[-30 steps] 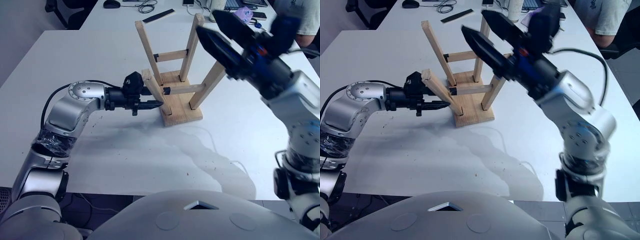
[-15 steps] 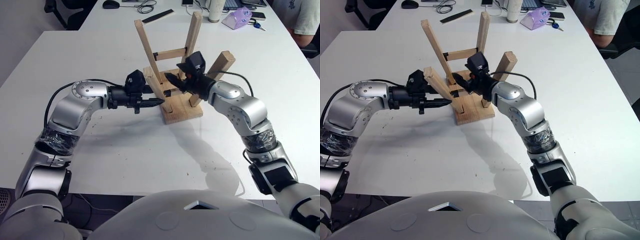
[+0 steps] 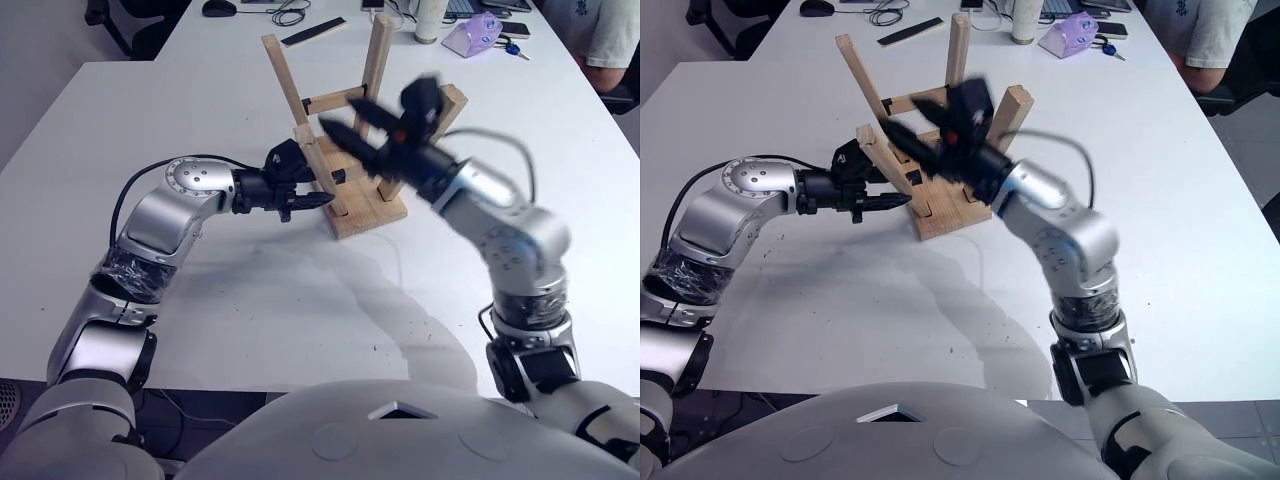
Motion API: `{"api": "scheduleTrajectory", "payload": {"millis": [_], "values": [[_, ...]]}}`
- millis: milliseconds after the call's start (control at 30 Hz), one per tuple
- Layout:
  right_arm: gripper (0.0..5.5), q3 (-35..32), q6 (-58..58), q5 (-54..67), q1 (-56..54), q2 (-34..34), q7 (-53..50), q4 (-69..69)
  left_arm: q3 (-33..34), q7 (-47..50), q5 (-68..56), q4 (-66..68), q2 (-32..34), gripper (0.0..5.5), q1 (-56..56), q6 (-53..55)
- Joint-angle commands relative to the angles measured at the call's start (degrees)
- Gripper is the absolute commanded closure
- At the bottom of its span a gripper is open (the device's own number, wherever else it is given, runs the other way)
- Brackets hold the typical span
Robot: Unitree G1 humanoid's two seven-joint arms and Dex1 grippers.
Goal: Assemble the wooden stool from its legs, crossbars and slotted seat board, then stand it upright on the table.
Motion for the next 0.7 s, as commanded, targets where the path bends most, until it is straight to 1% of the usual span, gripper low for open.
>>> {"api": "scheduleTrajectory", "payload": {"millis": [33, 100, 167, 200, 267, 333, 400, 433, 467, 533, 567, 633, 667, 700], "values": [[2.53, -18.61, 0.33, 11.08, -7.99, -7.94, -4.37, -2.44, -4.36, -1.74, 5.03, 3.95, 4.03, 3.39, 6.85, 5.56], [2.53, -23.64, -0.79, 6.78, -5.94, -14.87, -2.49, 1.67, -4.25, -2.19, 4.89, 3.8, 4.18, 3.39, 6.31, 5.71], [2.53, -26.12, -4.39, -0.4, -2.56, -20.63, -0.44, 8.25, -4.34, -2.58, 4.88, 4.09, 3.99, 3.39, 5.59, 5.77], [2.53, -25.75, -8.01, -5.84, -0.78, -23.46, 0.23, 13.22, -4.32, -2.72, 4.88, 4.2, 3.93, 3.39, 5.41, 5.76], [2.53, -22.5, -17.49, -17.53, 2.33, -28.52, 2.05, 25.07, -4.26, -2.94, 4.94, 4.48, 3.8, 3.39, 5.18, 5.67], [2.53, -18.45, -27.85, -27.79, 3.19, -30.28, 0.51, 37.93, -4.31, -3.17, 5.07, 4.7, 3.62, 3.39, 4.89, 5.59], [2.53, -14.78, -36.31, -34.7, 2.34, -28.95, -1.77, 47.55, -4.35, -3.32, 5.06, 4.62, 3.52, 3.39, 4.75, 5.64], [2.53, -13.51, -38.59, -36.07, 1.69, -27.05, -2.25, 49.76, -4.47, -3.51, 5.16, 4.79, 3.47, 3.39, 4.57, 5.5], [2.53, -11.88, -40.16, -37.33, 1.09, -25.25, -2.57, 50.81, -4.55, -3.67, 5.25, 4.98, 3.43, 3.39, 4.4, 5.38], [2.53, -6.13, -41.65, -40.01, -0.07, -20.29, -2.17, 49.07, -4.56, -3.86, 5.32, 4.95, 3.56, 3.39, 4.33, 5.32], [2.53, -2.77, -42.23, -41.95, -0.33, -18.35, -1.63, 46.91, -4.56, -4.02, 5.38, 5.01, 3.59, 3.39, 4.22, 5.3], [2.53, 4.62, -37.97, -40.49, -0.47, -11.89, 1.39, 34.91, -4.56, -4.44, 5.57, 5.22, 3.82, 3.39, 3.91, 5.08], [2.53, 8.24, -33.99, -37.12, -0.51, -8.2, 2.89, 26.63, -4.67, -4.55, 5.73, 5.27, 3.82, 3.39, 3.68, 5.04], [2.53, 11.61, -29.31, -30.86, -0.66, -4.34, 4.16, 17.23, -4.92, -4.64, 5.88, 5.2, 3.68, 3.39, 3.32, 5.11]]}}
